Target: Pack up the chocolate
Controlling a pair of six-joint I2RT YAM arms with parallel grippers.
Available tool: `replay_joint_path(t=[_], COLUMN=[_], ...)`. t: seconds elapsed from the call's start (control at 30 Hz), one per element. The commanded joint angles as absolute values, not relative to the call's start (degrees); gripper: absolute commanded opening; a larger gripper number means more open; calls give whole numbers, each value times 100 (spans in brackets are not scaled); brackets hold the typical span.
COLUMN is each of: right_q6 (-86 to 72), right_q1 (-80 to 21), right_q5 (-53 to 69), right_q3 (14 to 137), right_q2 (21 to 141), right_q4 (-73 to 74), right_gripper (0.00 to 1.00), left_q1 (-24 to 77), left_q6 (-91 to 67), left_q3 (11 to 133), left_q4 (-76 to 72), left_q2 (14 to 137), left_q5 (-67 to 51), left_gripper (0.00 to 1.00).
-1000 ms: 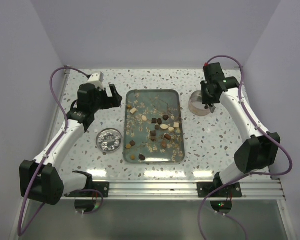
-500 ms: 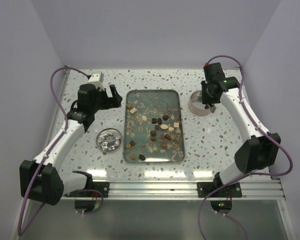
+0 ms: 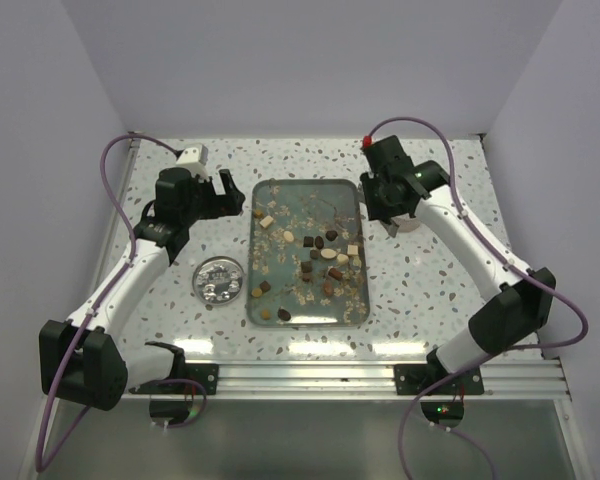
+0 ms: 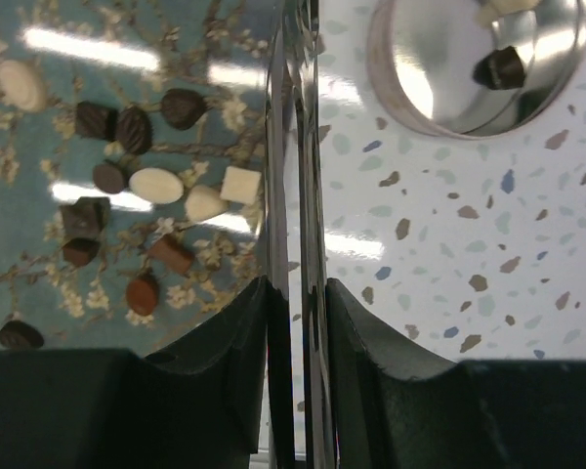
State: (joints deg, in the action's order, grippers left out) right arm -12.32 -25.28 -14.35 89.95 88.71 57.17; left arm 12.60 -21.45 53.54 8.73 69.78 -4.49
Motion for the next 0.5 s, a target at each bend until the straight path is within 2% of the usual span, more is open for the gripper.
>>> replay_joint_path(t=[0.0,0.17,0.47], right_q6=[-1756,-2074,-2531], right_q1=[-2908,-3444,-3718], right_q5=[-1213,-1283,-1459], right_q3=[8957,8588,7885], right_q2=[8570,8446,8025], right_q4=[5907,5959,5897], right_gripper=[31,31,32], left_q1=[1239,1239,1239], left_q6=[-2074,-2101,-2057], left_q3=[5282,5212,5168], left_q4=[765,791,966], left_q2=[6882,6873,6891], left_q5=[-510,-554,-440], left_gripper=[100,100,100])
